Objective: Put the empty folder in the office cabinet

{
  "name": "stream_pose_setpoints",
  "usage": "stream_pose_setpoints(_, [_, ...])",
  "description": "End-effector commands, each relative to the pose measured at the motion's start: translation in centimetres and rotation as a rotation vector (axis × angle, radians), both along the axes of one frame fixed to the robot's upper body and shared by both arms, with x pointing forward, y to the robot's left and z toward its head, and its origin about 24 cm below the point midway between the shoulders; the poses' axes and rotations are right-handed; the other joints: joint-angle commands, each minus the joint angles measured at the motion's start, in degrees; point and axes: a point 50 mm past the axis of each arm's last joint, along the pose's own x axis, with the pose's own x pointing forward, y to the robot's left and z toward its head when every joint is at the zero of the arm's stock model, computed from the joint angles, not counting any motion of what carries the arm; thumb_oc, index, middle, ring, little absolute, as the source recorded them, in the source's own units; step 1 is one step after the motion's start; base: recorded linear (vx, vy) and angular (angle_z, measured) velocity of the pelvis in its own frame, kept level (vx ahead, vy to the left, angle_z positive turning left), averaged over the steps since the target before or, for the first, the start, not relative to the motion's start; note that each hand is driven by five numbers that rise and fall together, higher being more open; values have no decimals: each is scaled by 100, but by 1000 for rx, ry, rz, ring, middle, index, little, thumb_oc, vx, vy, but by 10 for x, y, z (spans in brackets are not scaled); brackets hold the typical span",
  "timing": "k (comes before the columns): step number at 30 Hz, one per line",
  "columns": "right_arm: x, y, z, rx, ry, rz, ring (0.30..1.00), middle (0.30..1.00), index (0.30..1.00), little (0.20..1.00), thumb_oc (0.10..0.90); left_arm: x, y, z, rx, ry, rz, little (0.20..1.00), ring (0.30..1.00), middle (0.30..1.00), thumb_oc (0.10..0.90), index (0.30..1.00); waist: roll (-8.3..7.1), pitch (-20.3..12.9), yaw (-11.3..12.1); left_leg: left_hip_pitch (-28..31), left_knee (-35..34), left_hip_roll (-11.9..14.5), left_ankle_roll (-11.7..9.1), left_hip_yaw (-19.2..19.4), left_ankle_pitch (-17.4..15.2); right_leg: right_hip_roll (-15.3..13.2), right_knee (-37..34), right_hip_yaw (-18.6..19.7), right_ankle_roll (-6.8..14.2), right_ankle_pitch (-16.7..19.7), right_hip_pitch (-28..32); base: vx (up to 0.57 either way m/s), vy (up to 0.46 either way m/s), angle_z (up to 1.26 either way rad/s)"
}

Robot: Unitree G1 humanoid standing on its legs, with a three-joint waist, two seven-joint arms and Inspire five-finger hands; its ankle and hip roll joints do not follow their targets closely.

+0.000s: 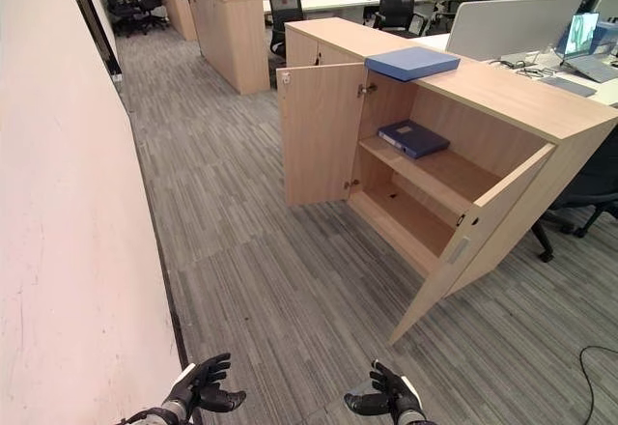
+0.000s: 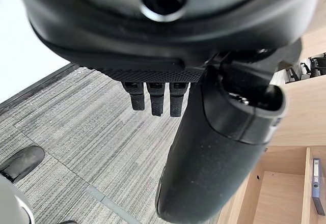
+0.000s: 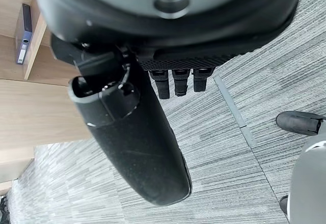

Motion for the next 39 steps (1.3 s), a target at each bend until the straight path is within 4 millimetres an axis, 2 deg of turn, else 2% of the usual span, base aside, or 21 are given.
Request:
stream_pose_setpoints(1, [44, -4, 22, 2, -168, 31, 900, 900, 900, 900, 800, 48, -1, 24, -20, -177, -5, 900, 900, 900, 800, 900, -109, 209, 39, -177, 759, 831, -814, -539, -164, -112, 688, 234, 219, -886, -215, 7, -177, 4])
stream_pose_setpoints(3, [44, -6, 23, -3, -171, 36, 900, 900, 900, 900, 800, 50, -3, 24, -32, -182, -3, 900, 900, 900, 800, 900, -160, 285, 55, -505, 1374, 924, -893, -619, -166, -79, 772, 249, 124, -990, -213, 2, -134, 6])
stream_pose_setpoints(6, [41, -11, 23, -20, -160, 38, 900, 900, 900, 900, 800, 55, -6, 27, -39, -195, -14, 900, 900, 900, 800, 900, -273, 466, 59, -1163, 2784, 1229, -1118, -750, 474, 6, 1088, 193, -107, -1209, -147, 70, -180, 21])
stream_pose_setpoints(8, [40, -12, 23, -21, -160, 34, 900, 900, 900, 900, 800, 55, -6, 27, -38, -195, -11, 900, 900, 900, 800, 900, -314, 486, 68, -1304, 2990, 1265, -1108, -746, 533, 10, 1170, 202, -139, -1272, -129, 135, -98, 5])
stream_pose_setpoints(11, [35, -12, 22, -25, -142, 50, 900, 900, 900, 900, 800, 52, -7, 26, -54, -193, 4, 900, 900, 900, 800, 900, -279, 531, 202, -1712, 2339, 1554, -905, -667, 382, 48, 1431, 266, -128, -1590, -6, 245, 27, -8])
stream_pose_setpoints(13, [36, -12, 22, -26, -141, 54, 900, 900, 900, 900, 800, 50, -6, 26, -52, -188, 5, 900, 900, 900, 800, 900, -254, 566, 243, -1736, 2017, 1606, -897, -718, 493, 63, 1582, 306, -91, -1690, 4, 236, 101, 0])
stream_pose_setpoints(14, [38, -12, 22, -27, -144, 57, 900, 900, 900, 900, 800, 49, -5, 25, -44, -185, 8, 900, 900, 900, 800, 900, -121, 646, 319, -1823, 1151, 1826, -934, -861, 796, 175, 1872, 388, -46, -1899, 13, 287, 142, -3])
stream_pose_setpoints(18, [44, -14, 23, -38, -146, 41, 900, 900, 900, 900, 800, 53, -5, 27, -50, -199, 27, 900, 900, 900, 800, 900, -166, 822, 407, -1941, 186, 1961, -919, -944, 681, 87, 2335, 563, 54, -2307, 81, 294, 101, -13])
stream_pose_setpoints(19, [44, -14, 23, -38, -146, 41, 900, 900, 900, 900, 800, 53, -4, 27, -50, -199, 27, 900, 900, 900, 800, 900, -185, 829, 409, -1920, 171, 1940, -917, -928, 684, 64, 2354, 567, 58, -2326, 82, 236, 57, -15])
stream_pose_setpoints(21, [43, -14, 20, -35, -132, 29, 900, 900, 900, 900, 800, 48, -3, 23, -45, -175, 41, 900, 900, 900, 800, 900, -174, 809, 396, -2140, 2, 2119, -898, -503, 540, -13, 2394, 594, 143, -2485, 172, 334, 83, -19])
stream_pose_setpoints(25, [36, -15, 15, -32, -98, 16, 900, 900, 900, 900, 800, 36, -1, 16, -35, -131, 44, 900, 900, 900, 800, 900, -186, 627, 484, -2457, -28, 2191, -879, -19, 533, -164, 2107, 749, 284, -2644, 532, 480, 120, -31])
stream_pose_setpoints(29, [31, -9, 10, -12, -71, 17, 900, 900, 900, 900, 800, 23, 3, 11, -29, -92, 51, 900, 900, 900, 800, 900, -199, 360, 664, -2554, 33, 1928, -858, -164, 798, -301, 1772, 973, 445, -2707, 867, 654, 170, 8])
stream_pose_setpoints(30, [30, -8, 9, -8, -65, 11, 900, 900, 900, 900, 800, 20, 4, 9, -24, -81, 46, 900, 900, 900, 800, 900, -251, 306, 730, -2602, 118, 1840, -860, -235, 910, -385, 1713, 1010, 519, -2615, 969, 668, 141, 29])
stream_pose_setpoints(32, [28, -4, 6, -2, -55, 17, 900, 900, 900, 900, 800, 17, 4, 7, -12, -63, 29, 900, 900, 900, 800, 900, -446, 215, 814, -2664, 477, 1461, -775, -285, 1009, -645, 1669, 973, 785, -2043, 1125, 577, 119, -7])
stream_pose_setpoints(33, [29, -4, 6, -2, -55, 17, 900, 900, 900, 900, 800, 17, 4, 7, -12, -63, 29, 900, 900, 900, 800, 900, -424, 201, 838, -2682, 494, 1499, -777, -276, 1002, -621, 1634, 1000, 783, -2007, 1113, 378, 93, -38])
stream_pose_setpoints(34, [29, -3, 6, -5, -50, 27, 900, 900, 900, 900, 800, 17, 4, 7, -9, -59, 24, 900, 900, 900, 800, 900, -522, 200, 842, -2711, 683, 1304, -717, -261, 1044, -757, 1800, 1055, 893, -1400, 1051, 482, 134, -73])
stream_pose_setpoints(35, [39, 1, 8, -7, -67, 51, 900, 900, 900, 900, 800, 20, 4, 7, -9, -60, 25, 900, 900, 900, 800, 900, -584, 183, 977, -2753, 958, 1081, -568, -129, 922, -921, 2292, 1051, 1143, -202, 796, 481, 136, -74])
stream_pose_setpoints(36, [39, 1, 8, -7, -68, 51, 900, 900, 900, 900, 800, 20, 4, 7, -9, -60, 24, 900, 900, 900, 800, 900, -558, 169, 1007, -2766, 966, 1124, -570, -114, 920, -893, 2264, 1088, 1143, -166, 774, 415, 120, -82])
stream_pose_setpoints(37, [43, 1, 10, -7, -78, 60, 900, 900, 900, 900, 800, 22, 3, 8, -12, -68, 18, 900, 900, 900, 800, 900, -554, 172, 1036, -2739, 1038, 1046, -515, -99, 834, -837, 2530, 1100, 1143, 233, 636, 395, 127, -45])
stream_pose_setpoints(38, [52, 4, 14, -7, -106, 80, 900, 900, 900, 900, 800, 30, 3, 12, -7, -90, 8, 900, 900, 900, 800, 900, -514, 215, 1007, -2562, 1027, 824, -331, -167, 609, -635, 3244, 1253, 1143, 702, 306, 393, 125, -30])
stream_pose_setpoints(39, [52, 4, 15, -8, -107, 80, 900, 900, 900, 900, 800, 30, 3, 12, -7, -90, 9, 900, 900, 900, 800, 900, -482, 204, 1030, -2573, 1031, 868, -335, -159, 614, -599, 3224, 1280, 1143, 733, 287, 540, 203, -32])
